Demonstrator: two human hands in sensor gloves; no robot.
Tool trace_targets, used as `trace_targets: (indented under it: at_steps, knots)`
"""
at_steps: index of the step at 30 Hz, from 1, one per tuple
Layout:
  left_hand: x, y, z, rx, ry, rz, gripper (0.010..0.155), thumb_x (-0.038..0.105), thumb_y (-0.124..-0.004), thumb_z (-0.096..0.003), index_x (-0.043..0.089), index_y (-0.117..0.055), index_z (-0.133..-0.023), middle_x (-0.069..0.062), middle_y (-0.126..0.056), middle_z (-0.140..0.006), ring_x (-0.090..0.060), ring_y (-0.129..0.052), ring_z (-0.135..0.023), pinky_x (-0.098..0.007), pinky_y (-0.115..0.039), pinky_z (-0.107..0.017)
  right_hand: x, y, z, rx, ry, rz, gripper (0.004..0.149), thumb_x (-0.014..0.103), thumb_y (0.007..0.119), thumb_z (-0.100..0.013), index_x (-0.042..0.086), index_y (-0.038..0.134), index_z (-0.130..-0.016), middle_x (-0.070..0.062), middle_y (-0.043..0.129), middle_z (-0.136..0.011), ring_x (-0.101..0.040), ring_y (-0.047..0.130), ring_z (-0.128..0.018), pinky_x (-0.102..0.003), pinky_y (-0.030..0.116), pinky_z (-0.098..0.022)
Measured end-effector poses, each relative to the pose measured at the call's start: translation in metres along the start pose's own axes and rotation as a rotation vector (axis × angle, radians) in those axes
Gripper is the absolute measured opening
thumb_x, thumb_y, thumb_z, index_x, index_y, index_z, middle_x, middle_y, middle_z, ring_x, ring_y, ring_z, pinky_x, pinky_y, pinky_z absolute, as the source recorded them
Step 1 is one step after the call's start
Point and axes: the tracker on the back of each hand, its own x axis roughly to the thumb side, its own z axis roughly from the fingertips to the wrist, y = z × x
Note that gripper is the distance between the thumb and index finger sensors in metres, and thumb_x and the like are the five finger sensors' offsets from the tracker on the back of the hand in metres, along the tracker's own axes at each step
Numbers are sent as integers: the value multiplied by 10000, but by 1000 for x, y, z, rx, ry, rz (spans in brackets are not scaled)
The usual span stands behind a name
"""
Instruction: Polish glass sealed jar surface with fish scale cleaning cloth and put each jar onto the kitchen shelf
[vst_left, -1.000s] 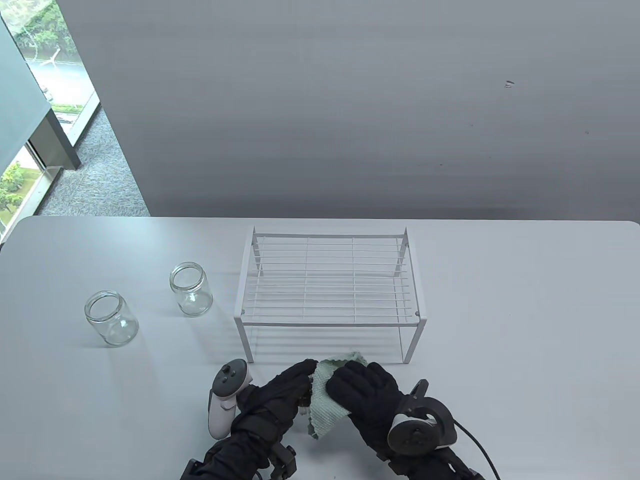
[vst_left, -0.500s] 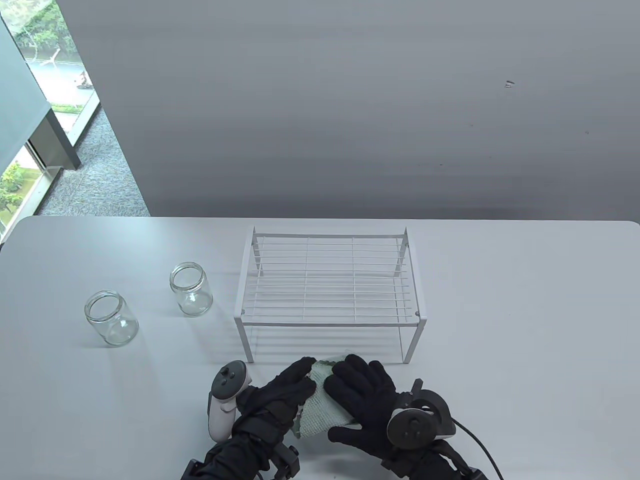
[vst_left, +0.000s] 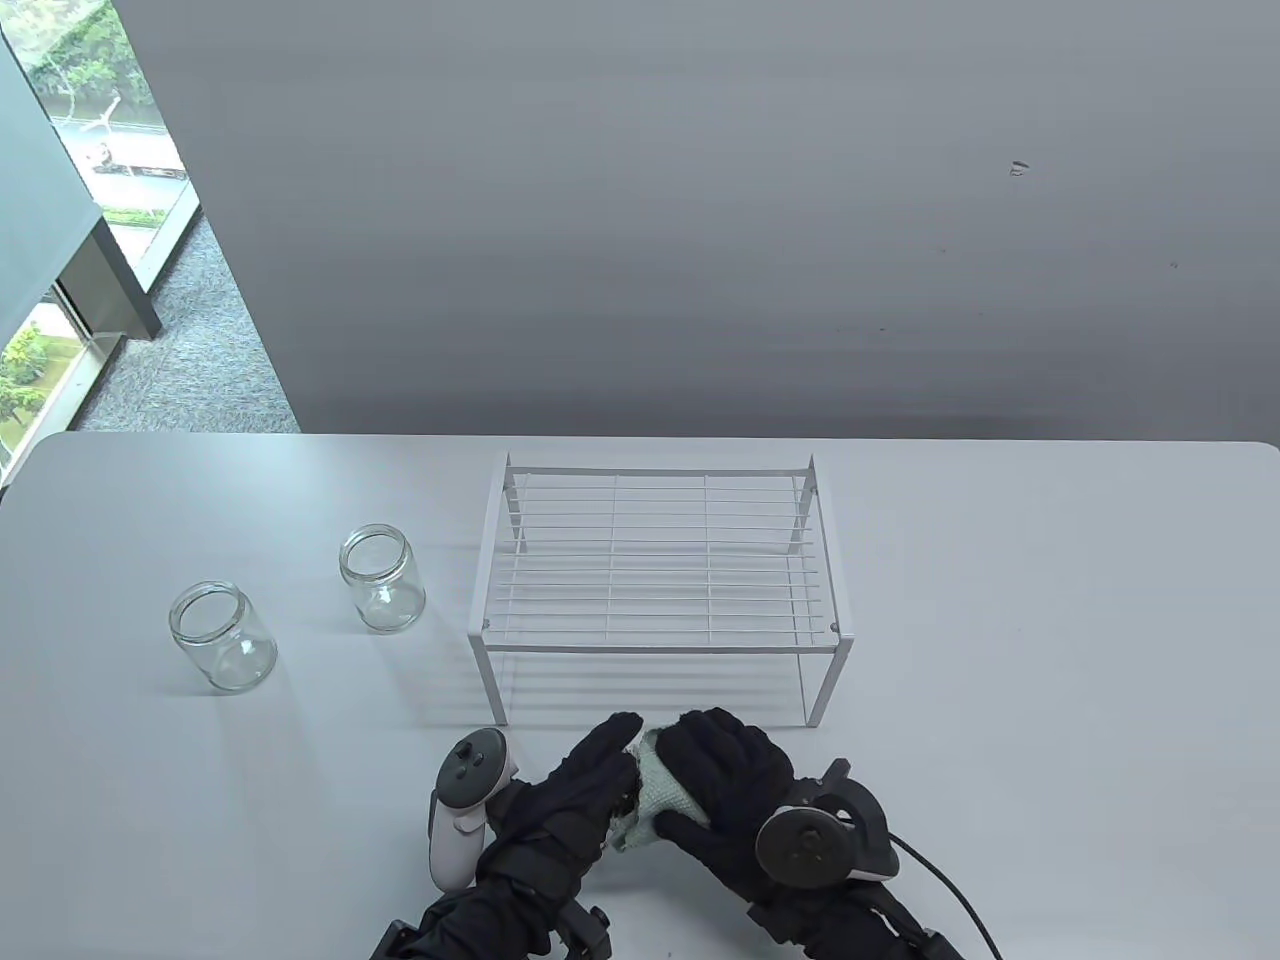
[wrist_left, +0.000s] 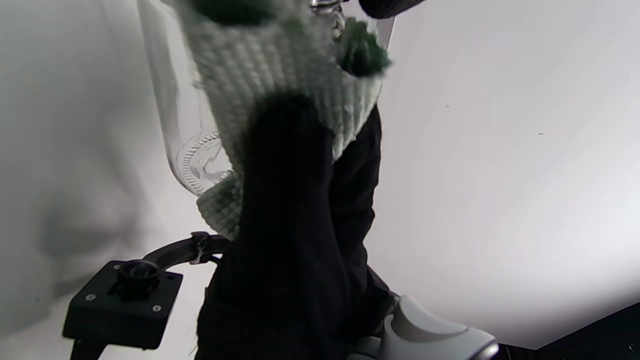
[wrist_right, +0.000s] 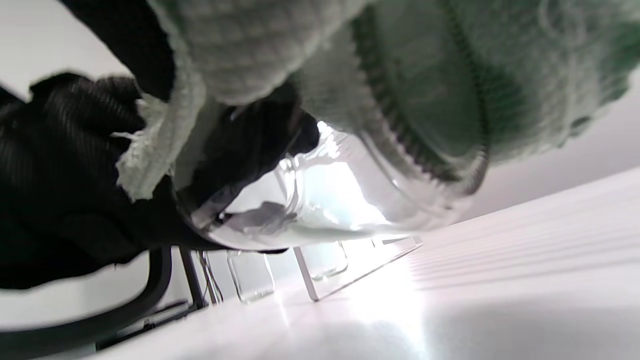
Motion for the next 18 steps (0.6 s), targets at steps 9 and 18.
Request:
trace_targets:
  at_steps: [9,18]
  knots:
    - [-6,11,2,65,-1,115,577,332,-581,-585,166,-365,-1095,-90,-818,-931,-146,-988,-754,-429,-258,-754,-12,-7,5,-47,-7,-131,587,277,724,-514,-18,603,-1006,-363,543,-980,-631,650,-824,-722,546,-535]
    - [6,-6,-2,-11,-66,-103,593,309,-614,-564,121,-396,-1083,-133,-849,-897,-200,-1004,-721,-430,-247,-737,2,2,-2,24,-20,-93,636,376,734,-520,13,584,-1021,-328,584,-982,-622,621,-842,-741,509,-539]
